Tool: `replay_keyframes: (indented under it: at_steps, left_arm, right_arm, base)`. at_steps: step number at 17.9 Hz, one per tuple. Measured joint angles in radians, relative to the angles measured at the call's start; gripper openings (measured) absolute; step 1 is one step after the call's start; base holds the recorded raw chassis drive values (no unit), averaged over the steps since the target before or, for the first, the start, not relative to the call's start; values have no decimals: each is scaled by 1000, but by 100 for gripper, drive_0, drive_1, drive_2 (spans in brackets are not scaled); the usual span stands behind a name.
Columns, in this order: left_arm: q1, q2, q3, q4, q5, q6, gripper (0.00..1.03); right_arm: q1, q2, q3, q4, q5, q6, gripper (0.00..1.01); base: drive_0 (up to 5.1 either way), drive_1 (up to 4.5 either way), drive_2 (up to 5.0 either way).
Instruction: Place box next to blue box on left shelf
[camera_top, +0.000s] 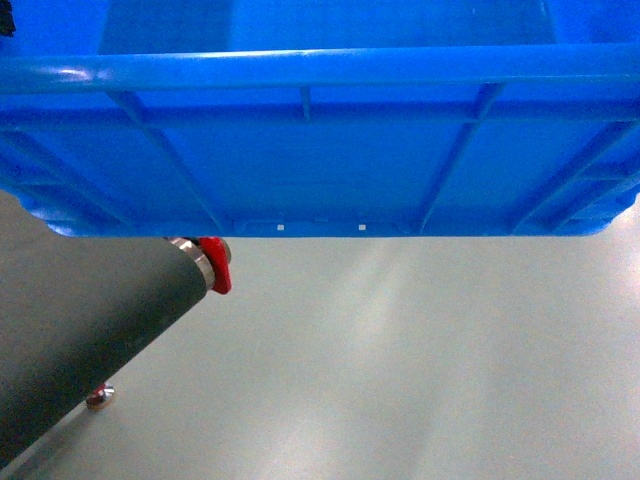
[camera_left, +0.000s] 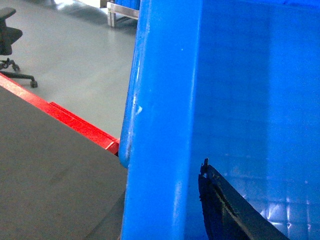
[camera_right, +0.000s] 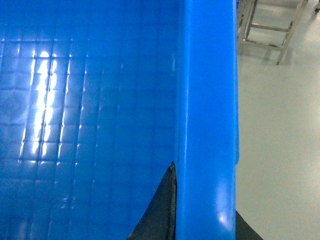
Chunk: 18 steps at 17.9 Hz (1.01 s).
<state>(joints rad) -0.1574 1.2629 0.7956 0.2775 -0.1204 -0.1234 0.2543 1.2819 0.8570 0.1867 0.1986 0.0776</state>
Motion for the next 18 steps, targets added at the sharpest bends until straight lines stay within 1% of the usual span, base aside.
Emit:
replay_keyframes:
  at_steps: [18]
  left_arm:
    - [0,0,0,0,0,0,30]
  right_arm:
    - [0,0,0,0,0,0,7]
  base:
    - [-163,-163,-163]
